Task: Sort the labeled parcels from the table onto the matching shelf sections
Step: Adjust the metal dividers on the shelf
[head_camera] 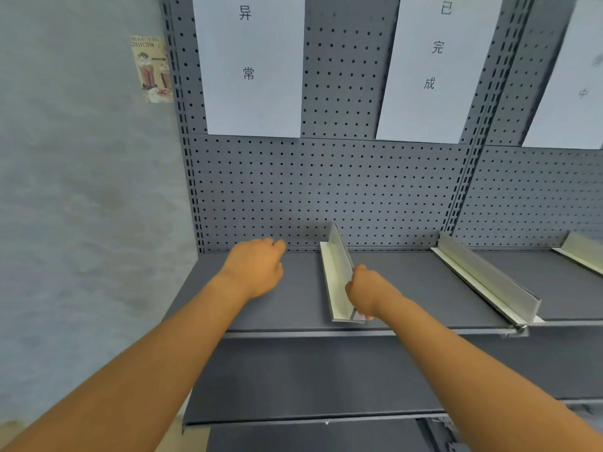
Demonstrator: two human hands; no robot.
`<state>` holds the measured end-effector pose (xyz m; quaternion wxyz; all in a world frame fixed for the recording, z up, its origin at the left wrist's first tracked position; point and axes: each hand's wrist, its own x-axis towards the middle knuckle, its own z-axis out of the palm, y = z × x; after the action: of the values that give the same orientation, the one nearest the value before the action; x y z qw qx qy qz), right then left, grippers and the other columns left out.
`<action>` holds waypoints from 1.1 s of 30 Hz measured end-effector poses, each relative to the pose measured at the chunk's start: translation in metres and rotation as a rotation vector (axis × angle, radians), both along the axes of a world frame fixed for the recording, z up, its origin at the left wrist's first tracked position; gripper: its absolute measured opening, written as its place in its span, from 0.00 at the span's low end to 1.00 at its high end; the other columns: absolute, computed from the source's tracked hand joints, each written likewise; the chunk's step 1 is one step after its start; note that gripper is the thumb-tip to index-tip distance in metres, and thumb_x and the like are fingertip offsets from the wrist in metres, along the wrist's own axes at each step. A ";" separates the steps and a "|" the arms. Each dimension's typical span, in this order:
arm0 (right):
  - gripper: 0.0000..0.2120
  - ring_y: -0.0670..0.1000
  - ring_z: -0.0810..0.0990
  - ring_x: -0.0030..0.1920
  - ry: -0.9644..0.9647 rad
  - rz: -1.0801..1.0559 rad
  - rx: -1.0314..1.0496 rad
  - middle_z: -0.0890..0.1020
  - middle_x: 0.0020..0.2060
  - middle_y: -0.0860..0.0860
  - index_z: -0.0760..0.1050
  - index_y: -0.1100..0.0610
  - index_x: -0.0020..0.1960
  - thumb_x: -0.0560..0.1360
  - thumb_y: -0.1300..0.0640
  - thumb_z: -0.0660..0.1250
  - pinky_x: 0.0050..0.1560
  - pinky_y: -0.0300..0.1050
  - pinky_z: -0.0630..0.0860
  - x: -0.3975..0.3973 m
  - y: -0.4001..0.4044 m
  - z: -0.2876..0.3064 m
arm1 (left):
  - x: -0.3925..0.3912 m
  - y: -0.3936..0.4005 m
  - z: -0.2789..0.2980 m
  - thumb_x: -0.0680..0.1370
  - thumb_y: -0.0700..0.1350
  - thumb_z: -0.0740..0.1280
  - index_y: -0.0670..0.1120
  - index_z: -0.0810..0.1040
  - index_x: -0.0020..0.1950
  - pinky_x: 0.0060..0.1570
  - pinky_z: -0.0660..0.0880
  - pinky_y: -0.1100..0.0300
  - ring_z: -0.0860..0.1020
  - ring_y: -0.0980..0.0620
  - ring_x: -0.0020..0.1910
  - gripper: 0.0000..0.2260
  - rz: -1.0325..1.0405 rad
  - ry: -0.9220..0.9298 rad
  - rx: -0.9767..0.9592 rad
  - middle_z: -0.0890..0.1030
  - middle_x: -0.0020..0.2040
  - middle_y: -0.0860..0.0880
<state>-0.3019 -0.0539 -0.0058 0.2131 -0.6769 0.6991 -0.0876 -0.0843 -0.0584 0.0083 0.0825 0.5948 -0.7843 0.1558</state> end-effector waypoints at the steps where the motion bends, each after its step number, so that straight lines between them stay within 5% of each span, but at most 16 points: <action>1: 0.15 0.64 0.82 0.51 -0.001 -0.002 0.005 0.79 0.57 0.64 0.64 0.65 0.66 0.80 0.66 0.51 0.51 0.55 0.80 -0.006 -0.002 -0.002 | -0.005 -0.001 -0.002 0.83 0.46 0.56 0.45 0.71 0.66 0.49 0.74 0.53 0.77 0.46 0.54 0.14 0.003 0.000 0.007 0.78 0.57 0.46; 13: 0.19 0.64 0.80 0.57 0.088 0.054 0.009 0.77 0.61 0.62 0.61 0.64 0.71 0.80 0.66 0.52 0.54 0.54 0.77 -0.025 -0.020 -0.028 | -0.026 -0.010 -0.018 0.83 0.47 0.57 0.45 0.70 0.68 0.52 0.74 0.52 0.76 0.45 0.57 0.15 0.053 -0.003 0.076 0.77 0.60 0.46; 20: 0.20 0.64 0.82 0.41 0.100 0.062 0.144 0.82 0.51 0.65 0.57 0.64 0.70 0.79 0.70 0.53 0.53 0.57 0.82 -0.029 -0.016 -0.029 | -0.034 -0.012 -0.021 0.83 0.47 0.57 0.45 0.70 0.68 0.52 0.74 0.53 0.77 0.46 0.56 0.15 0.069 -0.024 0.082 0.77 0.59 0.46; 24: 0.28 0.62 0.80 0.46 0.143 0.089 0.177 0.82 0.56 0.64 0.51 0.65 0.76 0.80 0.68 0.59 0.55 0.57 0.81 -0.028 -0.015 -0.026 | -0.032 -0.009 -0.023 0.83 0.47 0.57 0.45 0.70 0.68 0.52 0.73 0.53 0.76 0.46 0.57 0.15 0.087 -0.014 0.086 0.77 0.60 0.46; 28: 0.20 0.57 0.79 0.54 0.409 0.089 -0.141 0.79 0.59 0.55 0.63 0.58 0.70 0.84 0.47 0.54 0.43 0.47 0.73 -0.026 -0.015 -0.012 | -0.023 0.000 -0.021 0.83 0.47 0.56 0.45 0.71 0.67 0.53 0.74 0.53 0.76 0.45 0.57 0.14 0.123 -0.027 0.085 0.77 0.60 0.46; 33: 0.20 0.58 0.70 0.66 0.391 0.422 -0.428 0.72 0.66 0.56 0.63 0.57 0.72 0.82 0.52 0.57 0.58 0.51 0.72 0.011 -0.021 -0.003 | 0.003 0.021 -0.010 0.83 0.47 0.56 0.44 0.70 0.66 0.51 0.74 0.51 0.76 0.44 0.55 0.14 0.197 -0.055 0.055 0.77 0.59 0.44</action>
<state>-0.2906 -0.0746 -0.0087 -0.0580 -0.8395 0.5374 -0.0549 -0.0818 -0.0378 -0.0022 0.0289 0.6666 -0.7279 0.1579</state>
